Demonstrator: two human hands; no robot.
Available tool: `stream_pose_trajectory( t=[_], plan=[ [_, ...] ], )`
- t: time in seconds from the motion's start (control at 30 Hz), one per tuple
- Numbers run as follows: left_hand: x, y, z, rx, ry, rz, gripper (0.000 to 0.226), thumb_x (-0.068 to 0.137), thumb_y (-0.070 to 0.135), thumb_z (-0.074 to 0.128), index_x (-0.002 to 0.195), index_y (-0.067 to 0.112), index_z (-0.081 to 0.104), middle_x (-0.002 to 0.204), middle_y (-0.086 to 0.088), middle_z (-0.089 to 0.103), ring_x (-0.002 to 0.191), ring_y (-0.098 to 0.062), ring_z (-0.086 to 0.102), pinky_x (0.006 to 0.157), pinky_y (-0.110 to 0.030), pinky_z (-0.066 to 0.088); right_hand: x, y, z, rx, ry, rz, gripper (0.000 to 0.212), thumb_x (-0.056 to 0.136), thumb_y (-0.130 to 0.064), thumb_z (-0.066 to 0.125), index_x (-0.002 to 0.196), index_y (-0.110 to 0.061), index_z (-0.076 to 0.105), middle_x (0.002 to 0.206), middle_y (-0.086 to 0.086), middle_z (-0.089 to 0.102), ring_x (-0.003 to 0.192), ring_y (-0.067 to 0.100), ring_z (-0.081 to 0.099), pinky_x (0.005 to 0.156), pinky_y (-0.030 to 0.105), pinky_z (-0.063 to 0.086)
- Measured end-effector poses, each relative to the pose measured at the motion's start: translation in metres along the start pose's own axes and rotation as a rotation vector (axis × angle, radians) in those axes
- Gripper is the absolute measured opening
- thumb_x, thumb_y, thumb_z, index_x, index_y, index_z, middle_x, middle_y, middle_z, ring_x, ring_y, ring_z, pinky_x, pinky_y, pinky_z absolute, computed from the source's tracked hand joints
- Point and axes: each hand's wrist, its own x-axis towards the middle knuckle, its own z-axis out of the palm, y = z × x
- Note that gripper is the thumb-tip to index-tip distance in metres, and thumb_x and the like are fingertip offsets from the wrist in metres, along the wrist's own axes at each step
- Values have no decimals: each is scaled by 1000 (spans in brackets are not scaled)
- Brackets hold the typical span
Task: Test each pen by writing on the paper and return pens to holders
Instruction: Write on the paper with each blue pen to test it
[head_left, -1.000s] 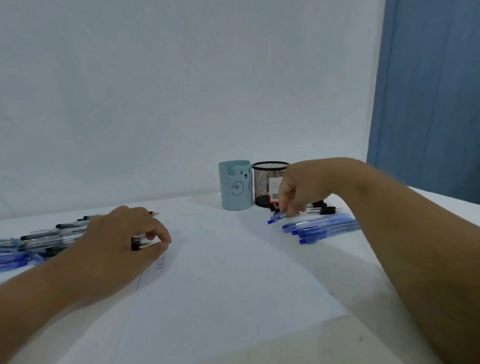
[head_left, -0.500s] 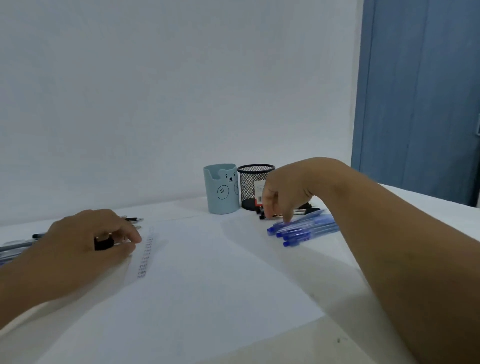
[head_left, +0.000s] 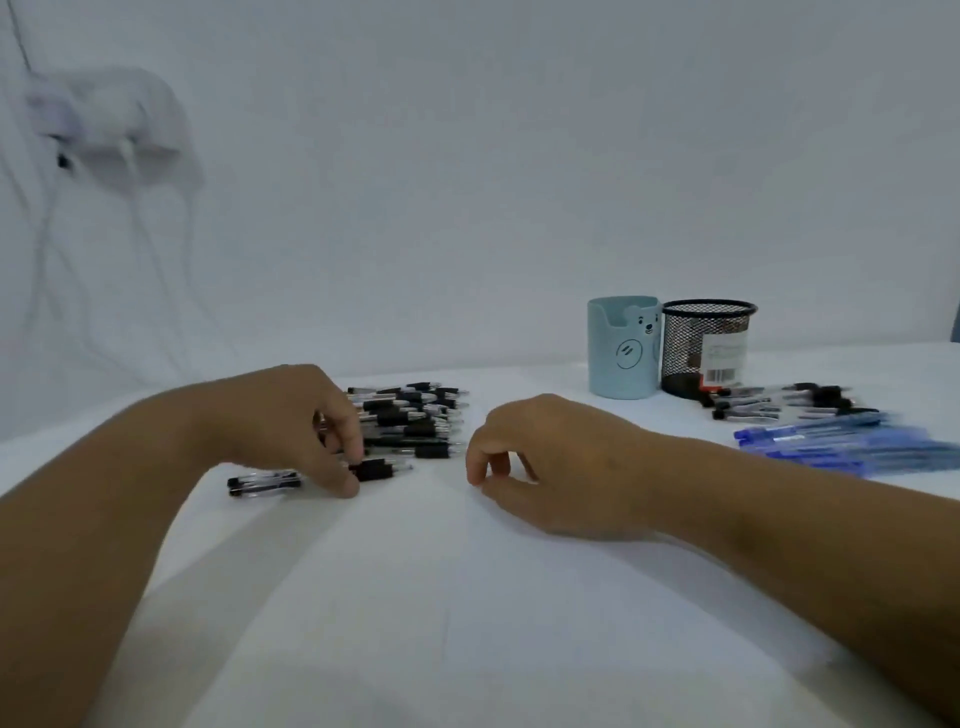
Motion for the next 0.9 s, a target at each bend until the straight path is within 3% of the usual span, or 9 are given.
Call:
stream_pose_trajectory(
  t=[0.1, 0.2, 0.27, 0.37, 0.47, 0.6, 0.73, 0.9],
  plan=[
    [3, 1, 3, 6, 30, 7, 13, 72, 25, 90, 69, 27, 77, 57, 17, 63, 52, 3, 52, 54, -11, 39, -1, 4, 1, 27, 30, 11, 10, 94, -31, 60, 100, -31, 68, 92, -19, 59, 85, -13, 48, 69, 6, 32],
    [3, 2, 5, 41, 72, 6, 10, 76, 27, 85, 69, 29, 77, 66, 16, 69, 61, -3, 60, 64, -20, 49, -3, 9, 0, 56, 52, 26, 7, 93, -31, 63, 98, -32, 68, 90, -20, 60, 88, -8, 51, 72, 6, 35],
    [3, 0, 4, 55, 141, 24, 11, 81, 28, 80, 71, 32, 77, 75, 16, 71, 74, -9, 65, 72, -27, 53, -4, 11, 0, 77, 56, 48, 8, 92, -32, 63, 98, -33, 67, 90, -21, 61, 89, -1, 55, 72, 10, 39],
    [4, 0, 4, -24, 298, 89, 13, 90, 26, 72, 78, 31, 73, 80, 22, 70, 77, -1, 64, 72, -24, 45, -5, 14, -2, 100, 109, 76, 10, 91, -33, 63, 99, -36, 66, 91, -22, 62, 85, 9, 59, 71, 21, 47],
    [5, 10, 5, -314, 435, 158, 12, 98, 14, 62, 89, 21, 67, 83, 10, 76, 77, -7, 69, 71, -25, 47, -3, 15, -3, 139, 176, 99, 11, 90, -30, 65, 99, -36, 66, 88, -21, 63, 81, 10, 60, 68, 25, 49],
    [13, 35, 14, -884, 599, 229, 9, 102, 9, 56, 106, 11, 63, 83, -1, 76, 69, -15, 63, 59, -24, 50, -2, 8, -1, 255, 215, 142, 10, 90, -38, 67, 100, -36, 66, 87, -19, 66, 75, 11, 61, 67, 28, 50],
    [18, 58, 32, -1322, 458, 209, 25, 98, 8, 61, 122, 13, 56, 90, -9, 76, 70, -21, 68, 68, -25, 59, -2, -3, 0, 624, 204, 232, 19, 91, -46, 65, 104, -32, 68, 87, -6, 72, 73, 6, 58, 70, 24, 47],
    [21, 51, 32, -1443, 364, 221, 19, 85, 5, 71, 99, 8, 59, 92, -13, 73, 85, -30, 74, 74, -29, 61, 4, -3, -5, 992, 433, 397, 11, 97, -16, 64, 98, -8, 72, 76, 7, 73, 69, 18, 61, 65, 31, 50]
  ],
)
